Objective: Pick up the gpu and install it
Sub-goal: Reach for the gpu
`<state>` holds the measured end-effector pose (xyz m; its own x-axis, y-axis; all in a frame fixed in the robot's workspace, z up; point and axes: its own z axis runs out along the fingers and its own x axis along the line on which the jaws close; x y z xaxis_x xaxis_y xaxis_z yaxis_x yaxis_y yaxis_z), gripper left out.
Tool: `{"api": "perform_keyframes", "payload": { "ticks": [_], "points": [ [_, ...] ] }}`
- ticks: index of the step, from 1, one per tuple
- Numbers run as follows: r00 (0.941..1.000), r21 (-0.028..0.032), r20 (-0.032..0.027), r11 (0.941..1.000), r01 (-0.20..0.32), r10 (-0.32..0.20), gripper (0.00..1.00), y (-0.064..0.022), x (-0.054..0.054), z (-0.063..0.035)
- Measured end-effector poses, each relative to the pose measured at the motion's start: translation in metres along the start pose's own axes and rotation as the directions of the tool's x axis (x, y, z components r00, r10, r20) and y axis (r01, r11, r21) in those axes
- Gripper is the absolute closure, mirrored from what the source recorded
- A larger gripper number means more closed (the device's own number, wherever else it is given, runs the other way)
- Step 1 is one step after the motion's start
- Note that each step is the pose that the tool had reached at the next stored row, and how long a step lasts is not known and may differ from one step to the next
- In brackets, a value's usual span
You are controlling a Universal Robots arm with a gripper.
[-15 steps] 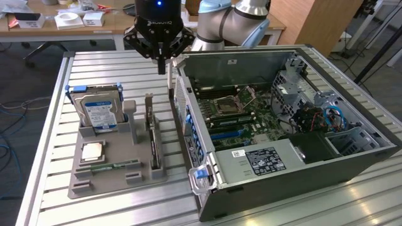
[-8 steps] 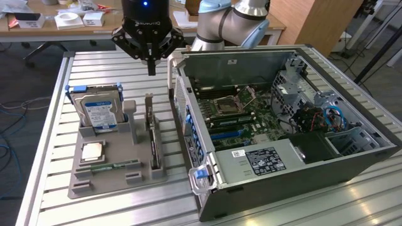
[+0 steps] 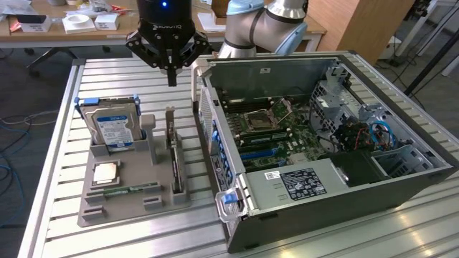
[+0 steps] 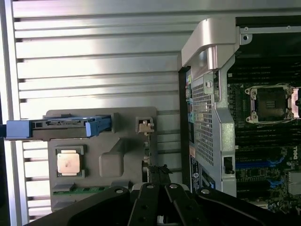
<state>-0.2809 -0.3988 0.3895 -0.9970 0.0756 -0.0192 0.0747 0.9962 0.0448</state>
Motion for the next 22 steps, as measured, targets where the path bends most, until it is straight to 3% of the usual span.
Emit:
{"api": "perform_keyframes", "payload": {
  "ticks": [7, 22],
  "points": [
    [1.0, 0.0001, -0.0001, 1.0, 0.0, 0.0, 0.9, -0.0037, 0.0, -0.0002],
    [1.0, 0.0001, -0.0001, 1.0, 0.0, 0.0, 0.9, -0.0335, -0.001, -0.0015]
  ]
}}
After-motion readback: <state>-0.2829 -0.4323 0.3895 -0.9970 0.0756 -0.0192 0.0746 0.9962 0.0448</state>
